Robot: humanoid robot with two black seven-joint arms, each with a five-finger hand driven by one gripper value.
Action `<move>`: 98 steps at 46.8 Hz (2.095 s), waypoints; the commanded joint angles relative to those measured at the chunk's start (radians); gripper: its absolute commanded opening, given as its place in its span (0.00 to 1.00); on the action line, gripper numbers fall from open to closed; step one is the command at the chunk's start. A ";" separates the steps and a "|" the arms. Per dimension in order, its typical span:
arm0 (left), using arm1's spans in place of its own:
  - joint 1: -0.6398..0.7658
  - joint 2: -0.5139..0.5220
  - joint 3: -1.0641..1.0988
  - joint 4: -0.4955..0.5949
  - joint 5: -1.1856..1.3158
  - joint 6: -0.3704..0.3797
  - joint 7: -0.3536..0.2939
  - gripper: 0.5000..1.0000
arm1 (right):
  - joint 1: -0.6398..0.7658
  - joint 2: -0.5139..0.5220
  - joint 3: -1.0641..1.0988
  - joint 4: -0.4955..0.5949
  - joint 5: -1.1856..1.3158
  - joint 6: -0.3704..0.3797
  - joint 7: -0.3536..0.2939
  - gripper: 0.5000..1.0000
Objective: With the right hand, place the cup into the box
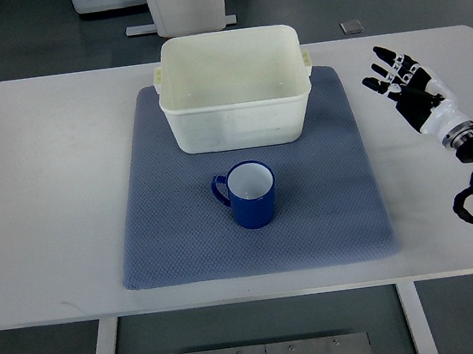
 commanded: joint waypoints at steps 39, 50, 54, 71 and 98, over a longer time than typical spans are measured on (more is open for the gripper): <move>0.000 0.000 0.000 0.000 -0.002 0.000 0.000 1.00 | 0.000 -0.008 0.002 0.002 0.000 0.000 0.000 1.00; 0.000 0.000 0.000 0.000 -0.002 0.000 0.000 1.00 | 0.001 -0.008 0.002 0.002 0.000 0.000 0.000 1.00; 0.000 0.000 0.000 0.000 -0.002 0.000 0.000 1.00 | 0.001 -0.008 0.002 0.002 0.000 0.000 0.000 1.00; 0.000 0.000 0.000 0.000 -0.002 0.000 0.000 1.00 | 0.003 -0.012 0.006 0.005 0.002 0.000 0.000 1.00; 0.000 0.000 0.000 0.000 -0.002 0.000 0.000 1.00 | 0.024 -0.037 0.014 0.059 0.005 0.002 0.002 1.00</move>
